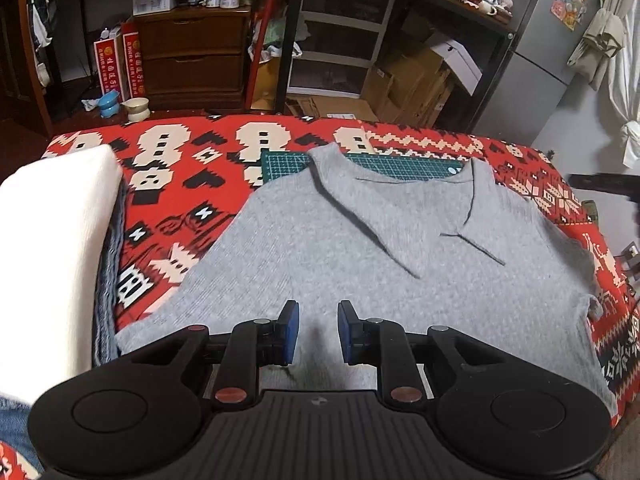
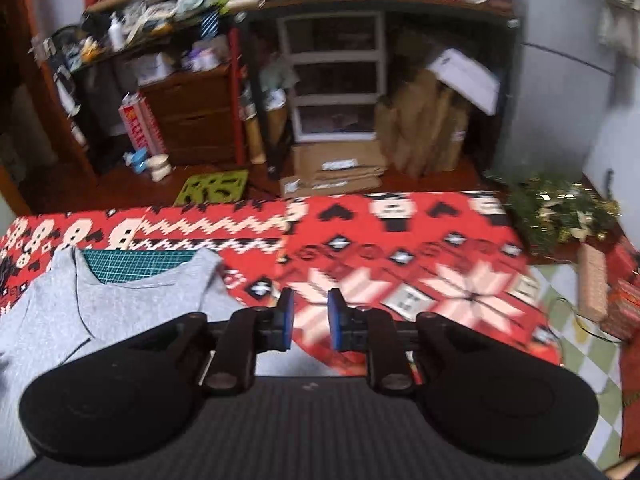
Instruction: Fold clothes
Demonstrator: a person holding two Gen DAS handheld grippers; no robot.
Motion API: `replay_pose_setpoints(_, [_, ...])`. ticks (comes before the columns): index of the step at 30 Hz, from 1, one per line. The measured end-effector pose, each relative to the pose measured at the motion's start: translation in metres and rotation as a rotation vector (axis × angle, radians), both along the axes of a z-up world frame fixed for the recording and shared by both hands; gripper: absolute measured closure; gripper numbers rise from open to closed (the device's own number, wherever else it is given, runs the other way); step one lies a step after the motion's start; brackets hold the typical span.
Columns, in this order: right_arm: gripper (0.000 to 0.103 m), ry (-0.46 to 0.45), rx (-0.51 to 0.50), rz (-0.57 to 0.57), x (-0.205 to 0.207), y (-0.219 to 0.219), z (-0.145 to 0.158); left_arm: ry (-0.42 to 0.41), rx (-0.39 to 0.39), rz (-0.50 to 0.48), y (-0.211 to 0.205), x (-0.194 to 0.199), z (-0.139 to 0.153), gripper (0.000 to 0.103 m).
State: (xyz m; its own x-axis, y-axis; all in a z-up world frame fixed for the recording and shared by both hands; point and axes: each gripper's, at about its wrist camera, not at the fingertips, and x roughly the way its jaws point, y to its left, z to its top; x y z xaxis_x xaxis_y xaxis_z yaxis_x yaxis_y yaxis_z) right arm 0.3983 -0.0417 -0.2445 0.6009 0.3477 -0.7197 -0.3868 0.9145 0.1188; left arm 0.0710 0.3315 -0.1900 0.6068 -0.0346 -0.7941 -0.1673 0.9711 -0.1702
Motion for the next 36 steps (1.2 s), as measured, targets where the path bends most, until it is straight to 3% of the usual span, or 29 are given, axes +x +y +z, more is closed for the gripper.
replay_pose_setpoints(5, [0.084,0.059,-0.036,0.048,0.026,0.034,-0.037,0.006,-0.008,-0.005,0.003,0.007,-0.002,0.083])
replay_pose_setpoints(8, [0.084,0.063,-0.053,0.083,0.019,0.041,-0.048,0.01,-0.013,-0.008,0.005,0.01,-0.003,0.083])
replay_pose_setpoints(13, [0.084,0.028,-0.176,0.155,-0.003,0.055,-0.061,0.021,-0.041,0.015,0.013,0.01,-0.008,0.083])
replay_pose_setpoints(19, [0.083,0.02,-0.18,0.161,-0.017,0.058,-0.061,0.039,-0.042,0.012,0.01,0.009,-0.014,0.083])
replay_pose_setpoints(29, [0.08,0.052,-0.038,0.03,0.021,0.029,-0.046,0.041,-0.042,0.002,0.007,0.006,-0.016,0.081])
replay_pose_setpoints(36, [0.081,0.081,-0.136,0.163,0.013,0.052,-0.059,0.046,-0.043,-0.003,0.006,0.003,-0.017,0.081])
